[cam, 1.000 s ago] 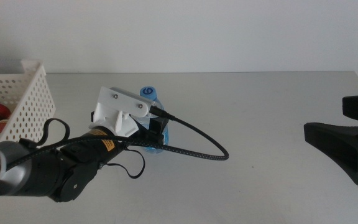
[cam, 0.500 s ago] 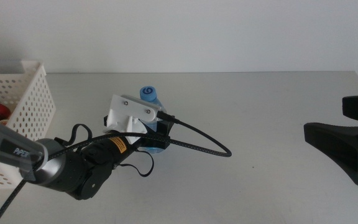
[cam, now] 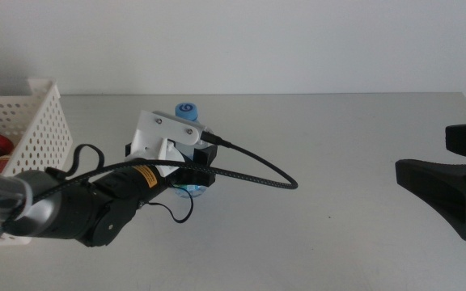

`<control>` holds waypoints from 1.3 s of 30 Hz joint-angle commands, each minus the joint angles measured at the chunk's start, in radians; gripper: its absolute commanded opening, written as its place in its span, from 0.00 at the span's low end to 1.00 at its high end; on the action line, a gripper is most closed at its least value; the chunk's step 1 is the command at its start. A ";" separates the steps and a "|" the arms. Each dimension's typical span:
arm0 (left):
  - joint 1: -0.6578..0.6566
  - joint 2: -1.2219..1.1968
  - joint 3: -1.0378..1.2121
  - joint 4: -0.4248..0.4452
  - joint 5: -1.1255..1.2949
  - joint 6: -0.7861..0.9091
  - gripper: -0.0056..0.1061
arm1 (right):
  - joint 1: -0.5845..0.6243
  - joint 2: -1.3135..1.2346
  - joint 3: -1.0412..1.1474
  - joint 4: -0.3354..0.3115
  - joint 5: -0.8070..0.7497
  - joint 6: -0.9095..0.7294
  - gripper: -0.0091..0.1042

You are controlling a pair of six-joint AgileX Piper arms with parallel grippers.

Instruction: Use arms to grab the bottles and put them into the dustbin to the left of the table.

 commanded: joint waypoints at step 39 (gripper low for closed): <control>0.698 -0.155 -0.787 -0.131 1.601 0.387 0.04 | 0.003 -0.005 -0.034 -0.002 -0.064 -0.004 0.61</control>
